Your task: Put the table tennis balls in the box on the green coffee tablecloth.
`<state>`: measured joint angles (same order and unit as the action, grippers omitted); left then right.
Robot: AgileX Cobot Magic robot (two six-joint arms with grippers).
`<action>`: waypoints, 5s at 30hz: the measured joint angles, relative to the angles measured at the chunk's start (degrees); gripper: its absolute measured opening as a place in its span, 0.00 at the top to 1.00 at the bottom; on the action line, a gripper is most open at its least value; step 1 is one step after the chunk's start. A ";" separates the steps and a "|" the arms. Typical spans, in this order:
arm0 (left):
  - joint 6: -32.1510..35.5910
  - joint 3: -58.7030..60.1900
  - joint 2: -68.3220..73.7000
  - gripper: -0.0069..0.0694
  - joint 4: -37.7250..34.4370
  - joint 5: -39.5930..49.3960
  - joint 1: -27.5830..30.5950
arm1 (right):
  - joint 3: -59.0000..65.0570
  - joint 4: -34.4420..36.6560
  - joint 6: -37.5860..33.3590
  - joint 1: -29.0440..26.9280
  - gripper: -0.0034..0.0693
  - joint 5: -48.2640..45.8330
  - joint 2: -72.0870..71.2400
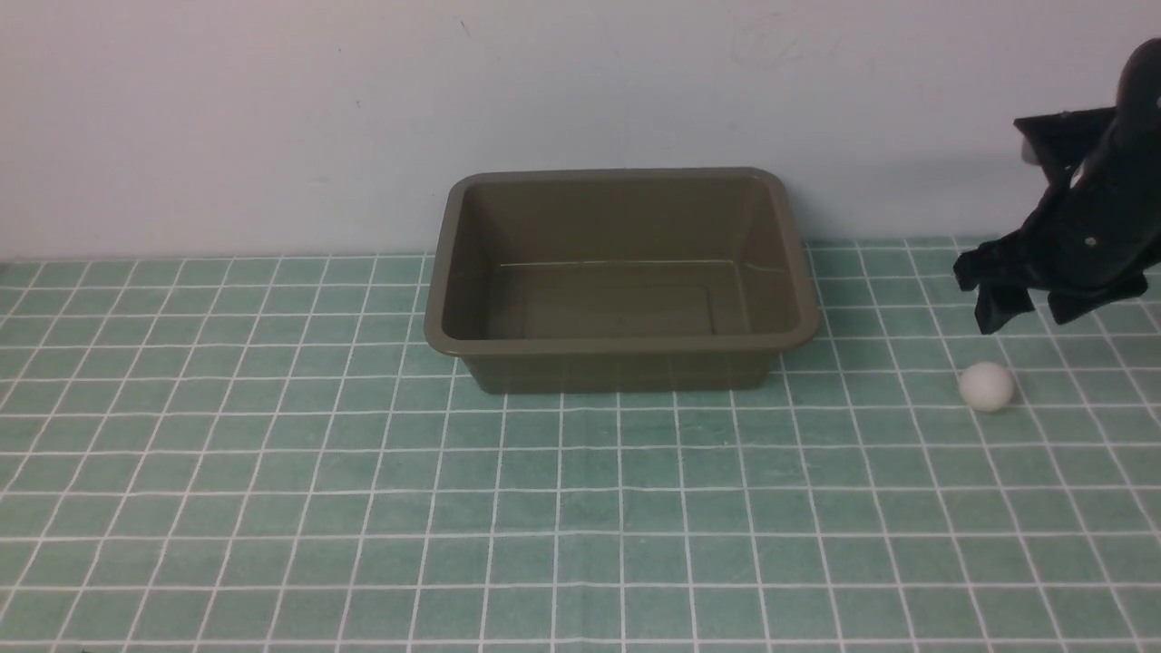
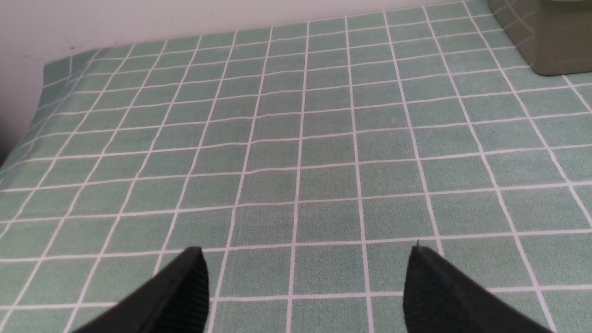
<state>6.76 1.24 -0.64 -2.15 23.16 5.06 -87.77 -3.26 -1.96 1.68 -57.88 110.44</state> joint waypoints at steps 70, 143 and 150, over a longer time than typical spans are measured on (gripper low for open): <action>0.00 0.00 0.00 0.24 0.01 0.00 0.00 | -34.73 13.12 -9.49 20.36 0.43 -10.11 20.90; 0.00 0.00 -0.01 0.24 0.08 -0.06 0.00 | 56.75 1.21 2.53 15.74 0.97 6.85 -108.33; 0.00 0.00 -0.01 0.24 0.08 -0.06 0.00 | 63.65 -4.63 2.53 15.74 0.97 17.67 -108.31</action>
<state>6.76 1.24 -0.65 -2.07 23.10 5.06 -24.12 -7.89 0.57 17.41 -40.21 2.13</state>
